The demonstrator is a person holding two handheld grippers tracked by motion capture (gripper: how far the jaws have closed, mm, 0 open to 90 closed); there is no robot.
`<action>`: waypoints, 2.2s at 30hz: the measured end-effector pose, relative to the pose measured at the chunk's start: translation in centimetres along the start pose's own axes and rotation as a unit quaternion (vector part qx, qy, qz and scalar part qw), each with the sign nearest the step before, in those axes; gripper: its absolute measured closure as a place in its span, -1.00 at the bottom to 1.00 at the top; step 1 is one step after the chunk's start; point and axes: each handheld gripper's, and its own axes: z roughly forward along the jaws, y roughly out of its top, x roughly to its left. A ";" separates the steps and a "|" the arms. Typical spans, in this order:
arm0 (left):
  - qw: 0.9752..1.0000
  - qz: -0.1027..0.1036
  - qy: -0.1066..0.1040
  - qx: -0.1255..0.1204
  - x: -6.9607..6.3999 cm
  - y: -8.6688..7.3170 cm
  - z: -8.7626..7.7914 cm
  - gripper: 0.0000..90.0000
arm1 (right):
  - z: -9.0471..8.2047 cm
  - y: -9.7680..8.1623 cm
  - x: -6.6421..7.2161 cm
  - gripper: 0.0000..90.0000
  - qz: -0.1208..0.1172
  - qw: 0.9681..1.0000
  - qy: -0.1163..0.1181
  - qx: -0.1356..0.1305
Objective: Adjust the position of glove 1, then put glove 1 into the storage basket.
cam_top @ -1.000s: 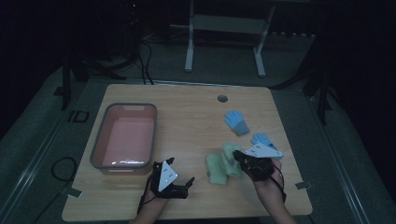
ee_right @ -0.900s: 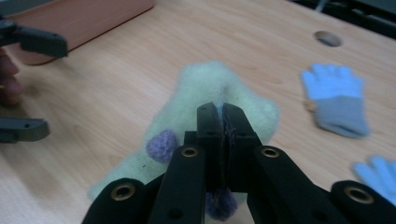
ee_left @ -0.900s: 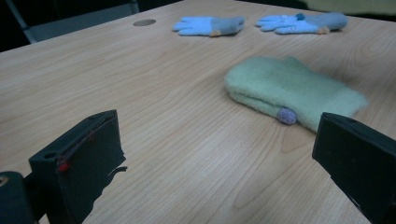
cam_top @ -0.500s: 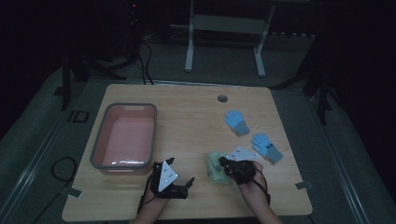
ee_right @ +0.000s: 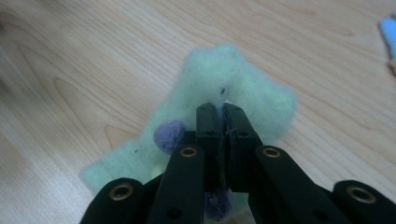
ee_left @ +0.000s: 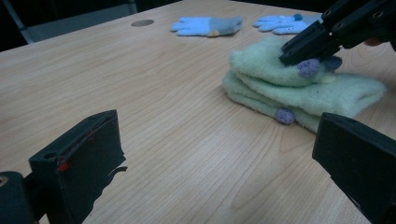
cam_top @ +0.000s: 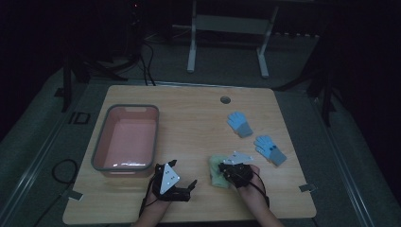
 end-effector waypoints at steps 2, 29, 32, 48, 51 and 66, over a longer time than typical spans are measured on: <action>1.000 0.002 0.000 0.002 0.0 0.0 0.0 -0.96 | -0.1 0.0 -0.2 0.85 0.003 1.000 0.006 -0.003; 0.990 0.005 -0.140 0.024 -1.6 2.0 0.0 -0.96 | -1.6 -0.1 -3.8 -0.65 0.056 0.993 0.097 -0.049; 0.987 0.019 -0.154 0.041 -2.0 2.4 0.2 -0.96 | -2.2 -0.1 -4.3 -0.66 0.038 0.993 0.085 -0.070; 0.966 0.114 -0.225 0.062 -4.8 3.8 2.3 -0.73 | -1.4 1.4 -6.0 -0.56 0.066 0.984 0.156 -0.061; 0.959 0.142 -0.234 0.073 -4.8 4.0 3.1 -0.60 | -0.2 1.4 -6.1 -0.42 0.060 0.986 0.151 -0.049; 0.939 0.224 -0.240 0.107 -5.1 4.3 7.1 -0.26 | 4.4 0.5 -7.1 0.13 0.086 0.972 0.219 0.028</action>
